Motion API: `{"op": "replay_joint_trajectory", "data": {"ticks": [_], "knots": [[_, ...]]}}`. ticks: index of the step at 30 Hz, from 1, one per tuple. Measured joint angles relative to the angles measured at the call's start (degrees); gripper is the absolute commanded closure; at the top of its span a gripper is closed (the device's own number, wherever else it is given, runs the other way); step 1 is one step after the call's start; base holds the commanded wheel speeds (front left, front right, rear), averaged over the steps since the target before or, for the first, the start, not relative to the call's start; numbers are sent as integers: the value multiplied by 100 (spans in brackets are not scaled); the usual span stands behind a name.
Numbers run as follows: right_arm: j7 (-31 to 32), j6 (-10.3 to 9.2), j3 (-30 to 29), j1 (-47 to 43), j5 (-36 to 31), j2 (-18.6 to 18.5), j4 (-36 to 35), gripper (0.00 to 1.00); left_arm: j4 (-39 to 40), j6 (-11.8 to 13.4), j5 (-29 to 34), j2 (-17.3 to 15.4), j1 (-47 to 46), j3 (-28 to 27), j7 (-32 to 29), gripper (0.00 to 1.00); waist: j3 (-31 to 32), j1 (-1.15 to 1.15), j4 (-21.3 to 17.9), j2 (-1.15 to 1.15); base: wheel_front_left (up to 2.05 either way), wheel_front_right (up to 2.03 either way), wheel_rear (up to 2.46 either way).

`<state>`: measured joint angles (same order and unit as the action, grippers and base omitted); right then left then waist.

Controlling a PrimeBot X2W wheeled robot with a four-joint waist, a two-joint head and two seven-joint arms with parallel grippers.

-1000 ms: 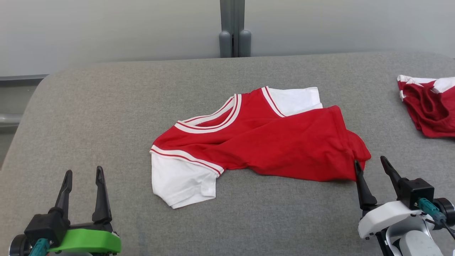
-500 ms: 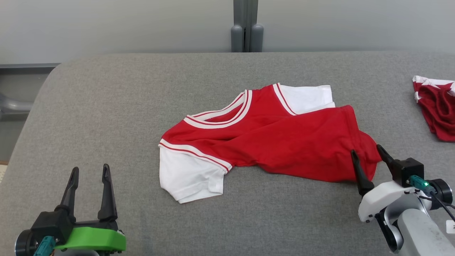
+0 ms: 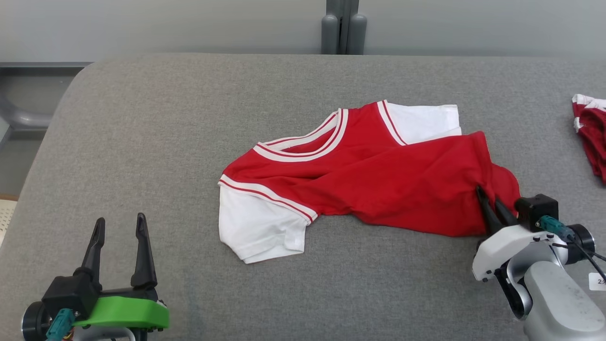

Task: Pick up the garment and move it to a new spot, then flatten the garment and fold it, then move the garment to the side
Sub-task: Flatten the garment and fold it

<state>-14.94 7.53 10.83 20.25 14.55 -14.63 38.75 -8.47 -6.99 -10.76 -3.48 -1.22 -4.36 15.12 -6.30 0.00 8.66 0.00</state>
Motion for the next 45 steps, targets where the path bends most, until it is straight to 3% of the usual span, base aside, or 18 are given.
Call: {"op": "replay_joint_trajectory", "data": {"ticks": [11, 16, 17, 18, 24, 30, 37, 45], "knots": [[-11, 0, 92, -1183, -164, -123, -1774, 100, -76, -12, 24, 46, 40, 54, 0, 0, 125, 0, -378, 0, 0, 0, 0], [-11, 0, 129, -1870, -163, -67, -2128, 100, -113, -13, 23, 53, 58, 90, 0, 0, 126, 0, -496, 0, 0, 0, 0], [-11, 0, 191, -1960, -170, -56, -2138, 62, -121, -13, 23, 53, 60, 94, 0, 0, 128, 0, -511, 0, 0, 0, 0], [-11, 0, 241, -2055, -214, -34, -2165, 0, -133, -14, 22, 53, 64, 97, 0, 0, 129, 0, -527, 0, 0, 0, 0], [-11, 0, 63, -2079, -226, 13, -2471, 0, -138, -14, 15, 55, 62, 107, 0, 0, 124, 0, -606, 0, 0, 0, 0], [-12, 0, -290, -1823, -214, -220, -2491, 0, -132, -14, 15, 56, 56, 156, 0, 0, 113, 0, -594, 0, 0, 0, 0], [-9, 0, -398, -1561, -144, -519, -1588, 0, -140, -14, -20, 58, 30, 244, 1, 0, 62, 0, -483, 0, 0, 0, 0], [70, 0, 175, -1066, 103, -527, -565, 0, -141, -8, -21, 58, -5, 271, 0, 0, -77, 0, -373, 0, 0, 0, 0]]}}
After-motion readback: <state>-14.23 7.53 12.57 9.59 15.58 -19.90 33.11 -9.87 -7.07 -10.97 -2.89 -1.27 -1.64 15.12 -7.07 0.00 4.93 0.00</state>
